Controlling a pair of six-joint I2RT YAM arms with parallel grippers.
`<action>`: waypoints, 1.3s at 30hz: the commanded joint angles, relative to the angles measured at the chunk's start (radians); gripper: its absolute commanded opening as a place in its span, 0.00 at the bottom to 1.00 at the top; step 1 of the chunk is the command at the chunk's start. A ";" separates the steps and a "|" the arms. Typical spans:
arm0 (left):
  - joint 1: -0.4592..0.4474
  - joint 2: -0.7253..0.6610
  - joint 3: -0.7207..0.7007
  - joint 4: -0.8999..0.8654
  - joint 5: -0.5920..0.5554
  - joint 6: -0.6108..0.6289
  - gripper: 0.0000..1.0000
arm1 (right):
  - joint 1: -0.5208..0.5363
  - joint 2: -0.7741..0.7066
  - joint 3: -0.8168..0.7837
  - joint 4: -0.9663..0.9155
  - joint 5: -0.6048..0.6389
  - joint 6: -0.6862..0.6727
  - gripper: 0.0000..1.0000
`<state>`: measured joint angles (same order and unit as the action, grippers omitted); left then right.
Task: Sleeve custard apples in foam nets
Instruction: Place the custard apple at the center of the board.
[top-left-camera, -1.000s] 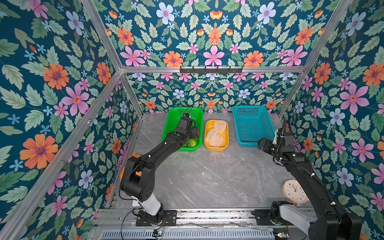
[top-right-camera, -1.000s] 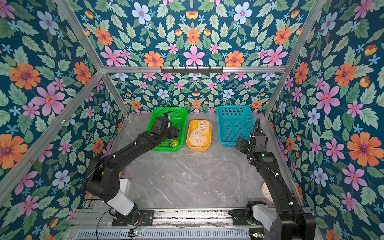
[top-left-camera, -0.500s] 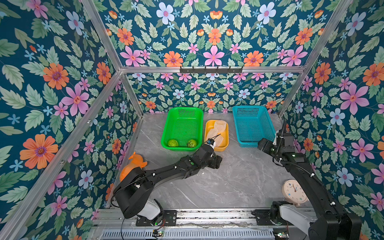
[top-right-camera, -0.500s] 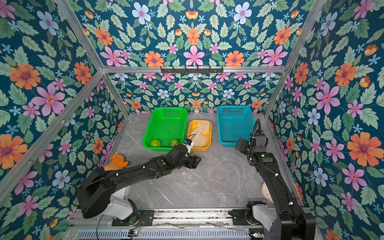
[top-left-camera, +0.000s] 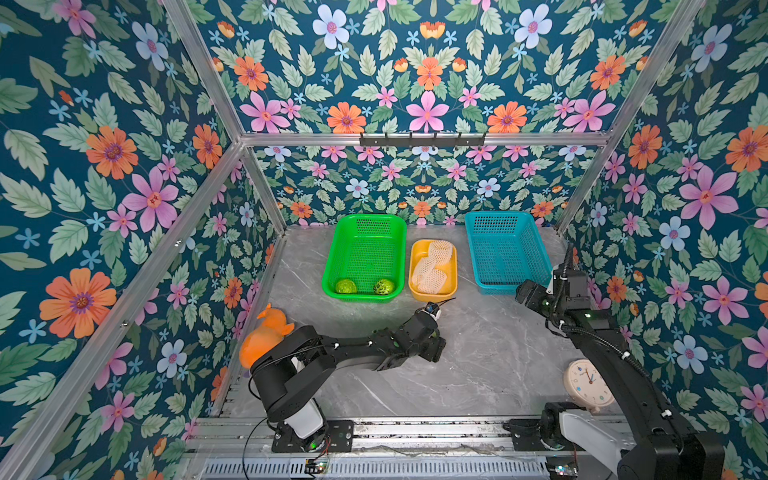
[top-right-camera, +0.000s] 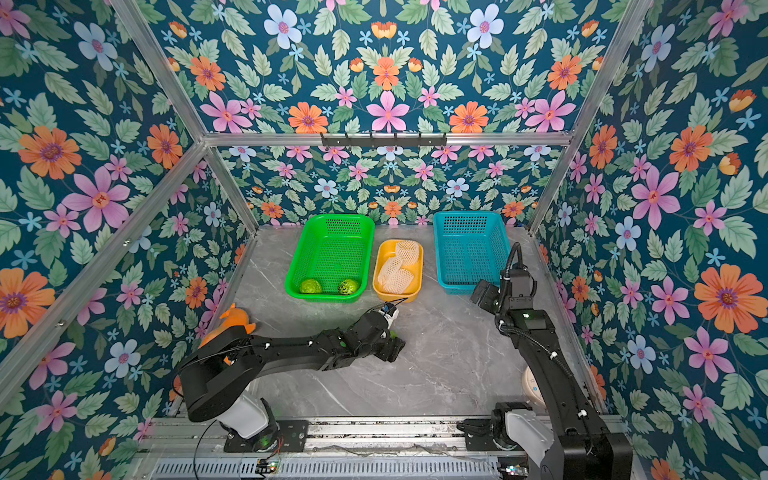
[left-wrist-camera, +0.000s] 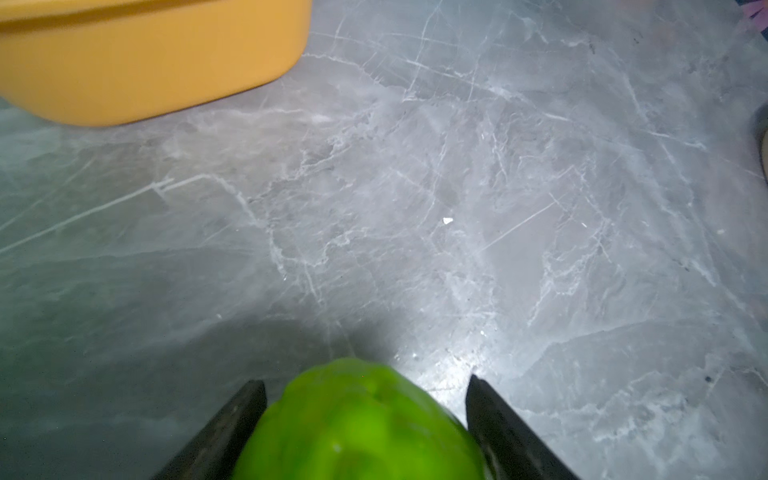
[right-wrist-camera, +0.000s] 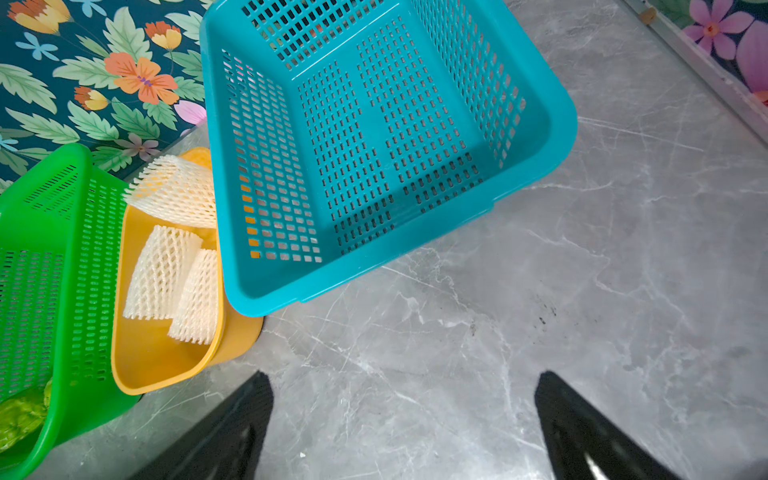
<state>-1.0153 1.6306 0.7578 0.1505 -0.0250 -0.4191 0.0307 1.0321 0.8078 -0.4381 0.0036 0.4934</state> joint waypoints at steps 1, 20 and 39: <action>0.000 0.012 0.001 0.031 -0.006 0.011 0.79 | 0.001 -0.008 -0.004 -0.009 0.012 0.011 0.99; 0.000 -0.066 0.057 -0.068 -0.042 -0.014 1.00 | 0.029 -0.006 0.035 -0.005 -0.010 -0.016 0.99; 0.362 -0.286 0.137 -0.062 -0.147 -0.033 1.00 | 0.346 0.463 0.452 0.081 -0.037 -0.050 0.77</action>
<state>-0.6743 1.3624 0.9070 0.0147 -0.1383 -0.4427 0.3553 1.4406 1.2087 -0.3763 -0.0471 0.4614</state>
